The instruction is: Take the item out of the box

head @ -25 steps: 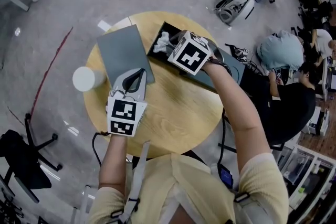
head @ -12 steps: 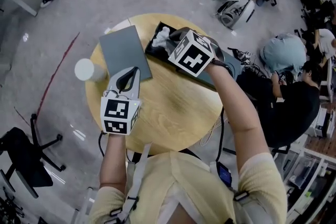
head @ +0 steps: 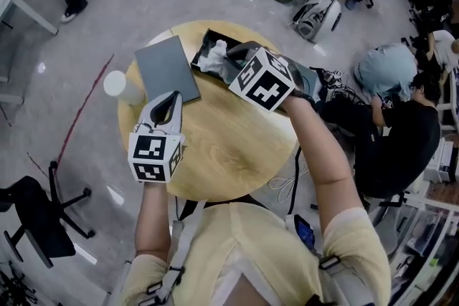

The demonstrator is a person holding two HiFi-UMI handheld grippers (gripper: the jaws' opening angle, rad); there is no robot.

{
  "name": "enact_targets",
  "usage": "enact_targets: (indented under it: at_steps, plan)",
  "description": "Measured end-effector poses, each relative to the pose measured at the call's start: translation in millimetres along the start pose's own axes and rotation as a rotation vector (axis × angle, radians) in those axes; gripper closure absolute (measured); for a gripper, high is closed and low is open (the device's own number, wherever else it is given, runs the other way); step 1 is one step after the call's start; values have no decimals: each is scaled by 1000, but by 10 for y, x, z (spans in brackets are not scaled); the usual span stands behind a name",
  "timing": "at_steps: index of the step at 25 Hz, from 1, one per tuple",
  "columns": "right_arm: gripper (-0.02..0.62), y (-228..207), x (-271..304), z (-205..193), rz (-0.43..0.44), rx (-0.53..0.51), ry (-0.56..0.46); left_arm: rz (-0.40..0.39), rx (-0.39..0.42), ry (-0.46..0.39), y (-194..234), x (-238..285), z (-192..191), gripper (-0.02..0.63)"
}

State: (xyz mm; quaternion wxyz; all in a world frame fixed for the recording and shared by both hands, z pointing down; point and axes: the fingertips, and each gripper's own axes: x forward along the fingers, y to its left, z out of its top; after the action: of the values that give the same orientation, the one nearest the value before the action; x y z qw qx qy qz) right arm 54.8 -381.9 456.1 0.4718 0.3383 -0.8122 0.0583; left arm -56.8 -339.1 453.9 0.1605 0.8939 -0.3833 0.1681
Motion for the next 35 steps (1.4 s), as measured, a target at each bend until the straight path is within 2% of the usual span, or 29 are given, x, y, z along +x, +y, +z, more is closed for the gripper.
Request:
enact_targets:
  at_steps: [6,19,25,35]
  plan:
    - [580,251,-338,-128,-17,26,-46,4,24,-11,-243,-256,45,604]
    - [581,834,-906,-515,-42,84,-87,28,5,-21,-578,-763,-120,604]
    - [581,1064,-1138,-629,-47,137,-130,30,-41,-39,-650,-955,-151,604]
    - [581,1291,-1390,-827,-66,237,-179,52,-57,-69,-735,-1171,-191,604]
